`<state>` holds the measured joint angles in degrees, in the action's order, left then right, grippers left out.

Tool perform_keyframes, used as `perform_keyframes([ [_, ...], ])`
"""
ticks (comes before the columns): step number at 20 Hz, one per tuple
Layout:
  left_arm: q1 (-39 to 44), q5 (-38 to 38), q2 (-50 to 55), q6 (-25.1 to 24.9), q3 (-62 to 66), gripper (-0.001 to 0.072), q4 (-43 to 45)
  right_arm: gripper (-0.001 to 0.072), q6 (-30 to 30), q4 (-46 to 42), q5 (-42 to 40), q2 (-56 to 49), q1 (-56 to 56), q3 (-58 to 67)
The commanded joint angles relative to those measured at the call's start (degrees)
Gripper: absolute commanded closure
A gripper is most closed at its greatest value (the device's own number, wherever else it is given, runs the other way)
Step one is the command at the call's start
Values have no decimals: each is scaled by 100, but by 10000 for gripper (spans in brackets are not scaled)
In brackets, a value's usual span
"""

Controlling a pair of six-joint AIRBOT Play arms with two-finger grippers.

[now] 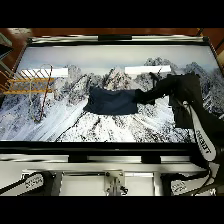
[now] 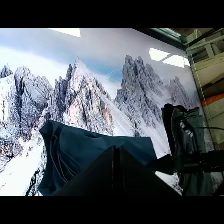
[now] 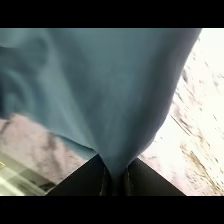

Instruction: Fold the shirts.

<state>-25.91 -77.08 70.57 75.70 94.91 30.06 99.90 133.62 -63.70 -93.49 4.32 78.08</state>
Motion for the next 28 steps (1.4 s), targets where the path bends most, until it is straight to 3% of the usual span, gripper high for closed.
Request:
perform_keyframes([
  [1, 0, 0, -2, 2, 4, 678, 2, 646, 39, 330, -446, 337, -328, 1274],
  [6, 24, -13, -2, 0, 4, 678, 2, 646, -850, 387, -175, 501, -859, 2776],
  [10, 238, -13, -2, -22, 4, 678, 2, 646, -1123, 389, 341, 503, -1239, 3119],
  [15, 520, -15, -2, -22, 4, 678, 2, 646, -835, -26, 1727, 426, -1534, 3117],
  [25, 706, -9, 20, -22, 2, 678, 2, 646, -1161, 61, 5123, -256, -1582, 3119],
  [26, 769, -11, 33, -22, 2, 678, 2, 646, -1163, -39, 5075, -267, -1665, 3119],
  [28, 907, -11, 48, -50, 2, 678, 2, 646, -1165, -577, 4076, -271, -1928, 3119],
])
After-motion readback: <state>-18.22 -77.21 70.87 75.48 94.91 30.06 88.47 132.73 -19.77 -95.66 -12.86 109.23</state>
